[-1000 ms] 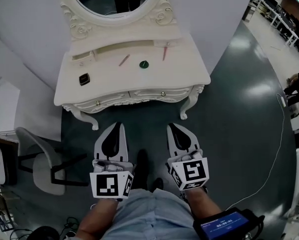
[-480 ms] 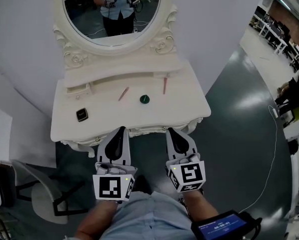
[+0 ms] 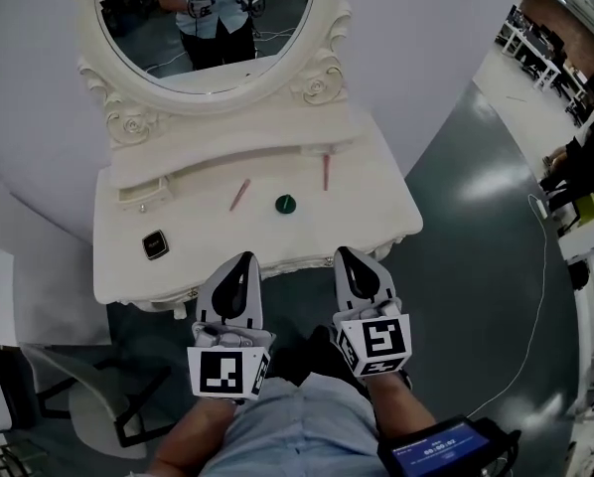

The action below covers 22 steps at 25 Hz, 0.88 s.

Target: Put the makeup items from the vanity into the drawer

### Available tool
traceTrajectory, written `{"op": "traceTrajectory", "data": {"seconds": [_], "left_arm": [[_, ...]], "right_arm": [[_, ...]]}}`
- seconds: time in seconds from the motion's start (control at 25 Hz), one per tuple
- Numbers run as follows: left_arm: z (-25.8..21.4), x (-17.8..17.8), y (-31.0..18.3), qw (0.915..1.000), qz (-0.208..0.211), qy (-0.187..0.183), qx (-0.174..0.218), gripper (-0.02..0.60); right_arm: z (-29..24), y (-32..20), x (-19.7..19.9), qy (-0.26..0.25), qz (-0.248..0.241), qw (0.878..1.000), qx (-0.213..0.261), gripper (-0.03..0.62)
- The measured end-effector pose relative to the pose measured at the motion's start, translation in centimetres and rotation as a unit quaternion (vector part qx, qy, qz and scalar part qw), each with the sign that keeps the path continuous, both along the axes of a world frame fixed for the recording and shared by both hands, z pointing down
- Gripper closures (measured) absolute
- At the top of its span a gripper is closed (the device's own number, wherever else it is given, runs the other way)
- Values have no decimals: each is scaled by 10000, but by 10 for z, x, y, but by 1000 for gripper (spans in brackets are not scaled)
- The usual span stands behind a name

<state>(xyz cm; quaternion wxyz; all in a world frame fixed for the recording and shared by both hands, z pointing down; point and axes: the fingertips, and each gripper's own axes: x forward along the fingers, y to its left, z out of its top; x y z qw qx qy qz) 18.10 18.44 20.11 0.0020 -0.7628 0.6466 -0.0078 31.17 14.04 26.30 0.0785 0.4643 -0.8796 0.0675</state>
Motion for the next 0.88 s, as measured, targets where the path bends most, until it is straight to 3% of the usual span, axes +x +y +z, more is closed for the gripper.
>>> {"op": "traceTrajectory", "data": {"seconds": [0.32, 0.88], "left_arm": [[12, -12, -45, 9999, 82, 27, -111, 581], [43, -20, -184, 9990, 50, -176, -412, 581]], "right_arm": [[18, -41, -3, 31, 164, 9997, -197, 592], [76, -187, -5, 1, 304, 9972, -677, 591]]}}
